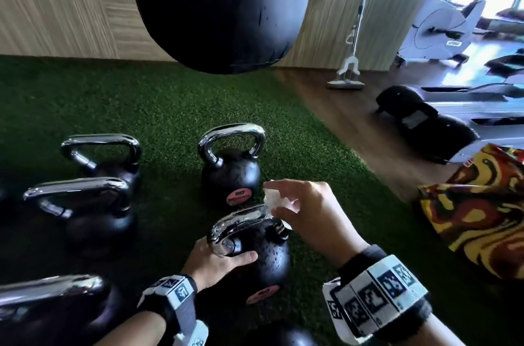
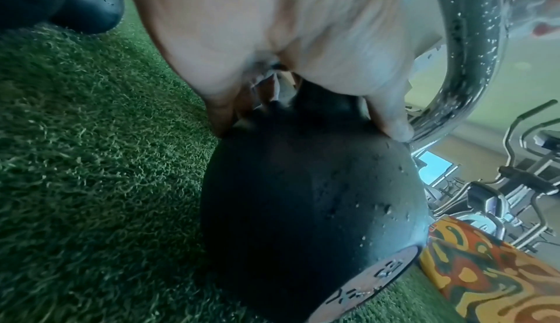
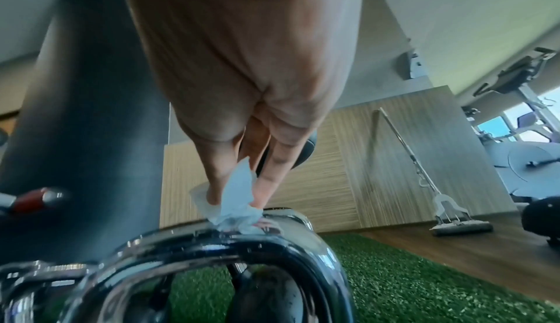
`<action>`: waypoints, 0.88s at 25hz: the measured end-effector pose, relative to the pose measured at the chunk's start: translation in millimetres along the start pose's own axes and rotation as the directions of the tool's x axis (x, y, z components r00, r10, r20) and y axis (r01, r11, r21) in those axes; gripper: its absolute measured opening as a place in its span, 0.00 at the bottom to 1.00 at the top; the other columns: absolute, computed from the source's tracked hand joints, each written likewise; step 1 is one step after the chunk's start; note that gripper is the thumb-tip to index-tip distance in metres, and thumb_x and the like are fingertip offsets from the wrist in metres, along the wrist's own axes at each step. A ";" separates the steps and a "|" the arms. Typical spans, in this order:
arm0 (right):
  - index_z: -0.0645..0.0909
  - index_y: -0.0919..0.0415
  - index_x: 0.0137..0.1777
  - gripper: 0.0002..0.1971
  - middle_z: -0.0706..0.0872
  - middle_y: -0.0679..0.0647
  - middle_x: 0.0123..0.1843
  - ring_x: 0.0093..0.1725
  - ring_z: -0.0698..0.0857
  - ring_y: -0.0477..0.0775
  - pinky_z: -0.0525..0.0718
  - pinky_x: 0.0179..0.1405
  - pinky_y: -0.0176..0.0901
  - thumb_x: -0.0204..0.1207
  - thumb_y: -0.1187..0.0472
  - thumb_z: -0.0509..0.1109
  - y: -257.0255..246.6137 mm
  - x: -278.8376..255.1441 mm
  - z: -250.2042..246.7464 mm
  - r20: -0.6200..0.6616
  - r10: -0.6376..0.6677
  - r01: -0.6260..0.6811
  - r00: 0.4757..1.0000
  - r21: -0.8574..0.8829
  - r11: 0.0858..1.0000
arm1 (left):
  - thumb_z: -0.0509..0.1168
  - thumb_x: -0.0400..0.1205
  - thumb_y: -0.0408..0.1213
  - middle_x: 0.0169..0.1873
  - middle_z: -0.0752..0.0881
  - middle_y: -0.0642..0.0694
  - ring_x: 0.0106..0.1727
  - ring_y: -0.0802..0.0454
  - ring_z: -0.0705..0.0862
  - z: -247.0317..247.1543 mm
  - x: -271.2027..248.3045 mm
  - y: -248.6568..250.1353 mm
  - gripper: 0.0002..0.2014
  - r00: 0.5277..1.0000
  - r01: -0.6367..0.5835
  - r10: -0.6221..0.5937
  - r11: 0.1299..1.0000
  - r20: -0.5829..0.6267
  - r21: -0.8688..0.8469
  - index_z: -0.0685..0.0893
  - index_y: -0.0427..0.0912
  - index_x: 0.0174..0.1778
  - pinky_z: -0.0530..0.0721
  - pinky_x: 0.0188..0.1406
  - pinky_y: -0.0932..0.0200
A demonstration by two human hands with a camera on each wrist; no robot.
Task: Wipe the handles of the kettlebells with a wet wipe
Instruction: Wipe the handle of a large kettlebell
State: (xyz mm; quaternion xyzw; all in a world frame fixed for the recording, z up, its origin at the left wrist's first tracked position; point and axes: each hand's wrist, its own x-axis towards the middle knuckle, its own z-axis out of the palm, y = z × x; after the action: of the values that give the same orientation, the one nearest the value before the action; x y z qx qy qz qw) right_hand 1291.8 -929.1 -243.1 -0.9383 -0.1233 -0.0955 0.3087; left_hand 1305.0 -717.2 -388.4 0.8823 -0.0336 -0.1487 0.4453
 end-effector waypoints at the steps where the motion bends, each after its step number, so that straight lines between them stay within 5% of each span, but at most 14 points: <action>1: 0.91 0.47 0.63 0.20 0.93 0.42 0.52 0.43 0.83 0.30 0.72 0.46 0.12 0.72 0.63 0.82 0.1 2.1 2.9 0.028 -0.033 0.034 0.999 -0.036 0.999 | 0.83 0.65 0.62 0.41 0.87 0.76 0.52 0.70 0.87 -0.3 -1.5 0.1 0.12 1.000 -0.020 0.019 0.999 -0.012 -0.037 0.87 0.71 0.38 0.76 0.54 0.81; 6: 0.93 0.61 0.44 0.04 0.81 0.31 0.35 0.34 0.82 0.23 0.73 0.36 0.14 0.77 0.69 0.78 23.1 0.4 1.2 0.035 0.037 -0.032 0.999 -0.135 0.990 | 0.83 0.64 0.65 0.50 0.91 0.72 0.54 0.73 0.88 0.7 -0.5 -12.4 0.24 0.999 -0.037 0.034 0.977 -0.018 -0.208 0.92 0.64 0.54 0.83 0.63 0.66; 8: 0.95 0.59 0.47 0.06 0.85 0.35 0.37 0.36 0.84 0.28 0.73 0.39 0.15 0.76 0.69 0.79 34.0 -0.5 -7.9 0.034 0.070 -0.064 0.997 -0.134 0.989 | 0.80 0.61 0.71 0.52 0.91 0.72 0.56 0.72 0.87 0.2 1.5 -15.4 0.28 0.998 -0.055 0.056 0.975 -0.001 -0.214 0.92 0.64 0.55 0.83 0.64 0.65; 12: 0.94 0.52 0.55 0.10 0.93 0.44 0.47 0.44 0.89 0.38 0.80 0.48 0.18 0.78 0.65 0.78 28.3 7.5 -17.6 0.155 -0.137 0.157 0.978 -0.128 0.979 | 0.82 0.64 0.66 0.55 0.91 0.70 0.60 0.71 0.87 0.5 4.5 -16.3 0.26 0.997 -0.063 0.075 0.963 0.034 -0.263 0.92 0.63 0.56 0.80 0.64 0.71; 15: 0.92 0.48 0.53 0.08 0.93 0.41 0.44 0.43 0.89 0.38 0.83 0.45 0.24 0.76 0.54 0.77 40.3 15.4 -23.9 0.157 -0.082 0.086 0.984 -0.017 0.996 | 0.83 0.65 0.62 0.54 0.92 0.67 0.61 0.69 0.87 -0.3 6.5 -13.0 0.20 0.993 -0.089 0.105 0.958 0.045 -0.272 0.93 0.57 0.47 0.78 0.65 0.75; 18: 0.93 0.45 0.52 0.12 0.94 0.38 0.44 0.45 0.90 0.36 0.85 0.44 0.26 0.70 0.59 0.82 62.6 20.1 -24.0 0.169 -0.001 -0.005 0.986 0.033 0.999 | 0.85 0.68 0.52 0.56 0.91 0.68 0.61 0.70 0.87 -5.0 4.5 -6.5 0.21 0.994 -0.098 0.109 0.951 0.022 -0.293 0.89 0.71 0.55 0.79 0.66 0.72; 22: 0.95 0.47 0.50 0.12 0.95 0.37 0.43 0.42 0.91 0.31 0.83 0.42 0.22 0.67 0.61 0.87 83.6 26.5 -18.5 0.151 -0.056 0.043 0.987 0.084 0.996 | 0.83 0.68 0.52 0.54 0.86 0.80 0.59 0.81 0.83 -5.8 3.6 0.8 0.28 0.992 -0.122 0.127 0.965 0.006 -0.234 0.80 0.89 0.52 0.74 0.59 0.85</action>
State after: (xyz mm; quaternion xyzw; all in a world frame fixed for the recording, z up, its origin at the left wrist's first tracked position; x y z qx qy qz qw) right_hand 1339.4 -1000.8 -268.1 -0.9264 -0.1735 -0.0259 0.3332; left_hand 1310.2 -713.9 -385.3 0.8185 -0.0762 -0.1327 0.5538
